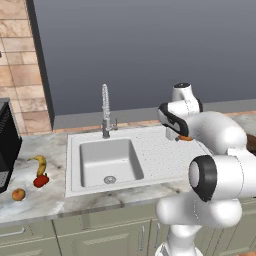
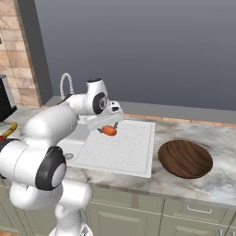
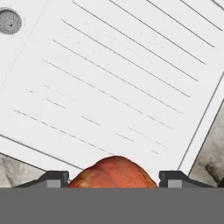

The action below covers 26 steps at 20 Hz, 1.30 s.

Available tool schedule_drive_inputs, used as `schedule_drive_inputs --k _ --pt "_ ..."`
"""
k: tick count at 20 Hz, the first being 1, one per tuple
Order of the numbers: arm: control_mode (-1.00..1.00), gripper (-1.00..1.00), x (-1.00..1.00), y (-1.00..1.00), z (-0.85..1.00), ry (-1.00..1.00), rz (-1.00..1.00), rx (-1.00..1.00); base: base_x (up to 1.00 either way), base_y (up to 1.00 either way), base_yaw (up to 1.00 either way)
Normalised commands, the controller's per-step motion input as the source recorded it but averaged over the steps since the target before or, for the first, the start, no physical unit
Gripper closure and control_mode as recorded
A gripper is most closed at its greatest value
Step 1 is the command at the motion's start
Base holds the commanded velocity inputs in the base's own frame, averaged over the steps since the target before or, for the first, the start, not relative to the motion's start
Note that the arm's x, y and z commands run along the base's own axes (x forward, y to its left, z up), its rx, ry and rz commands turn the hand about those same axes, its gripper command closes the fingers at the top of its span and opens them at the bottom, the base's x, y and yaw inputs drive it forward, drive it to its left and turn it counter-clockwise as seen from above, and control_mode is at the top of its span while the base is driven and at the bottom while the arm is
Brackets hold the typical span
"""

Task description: There is a mixed pile of frozen fruits and vegetables on the counter. Locate all the frozen vegetables and place the items in a bowl on the counter. Take all the frozen fruits and defrost them in a running sink.

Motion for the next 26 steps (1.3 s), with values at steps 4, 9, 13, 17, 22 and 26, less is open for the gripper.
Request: schedule_drive_inputs --k 4,9,13,17,22,26 --pt "-1.0 1.0 0.15 -0.4 0.0 0.01 -0.24 0.0 0.0 0.0 0.0" --pt "-1.0 1.0 0.12 -0.39 0.0 0.01 -0.25 0.01 0.0 0.0 0.0" --pt "-1.0 1.0 0.09 -0.39 0.0 0.0 -0.25 0.01 0.0 0.0 0.0" --pt "-1.0 1.0 0.06 -0.41 0.0 0.0 -0.25 0.0 0.0 0.0 0.0" --pt "-1.0 1.0 0.05 -0.45 0.0 0.0 -0.25 0.0 0.0 0.0 0.0" --pt "-1.0 1.0 0.08 -0.42 0.0 0.0 -0.25 0.0 0.0 0.0 0.0"
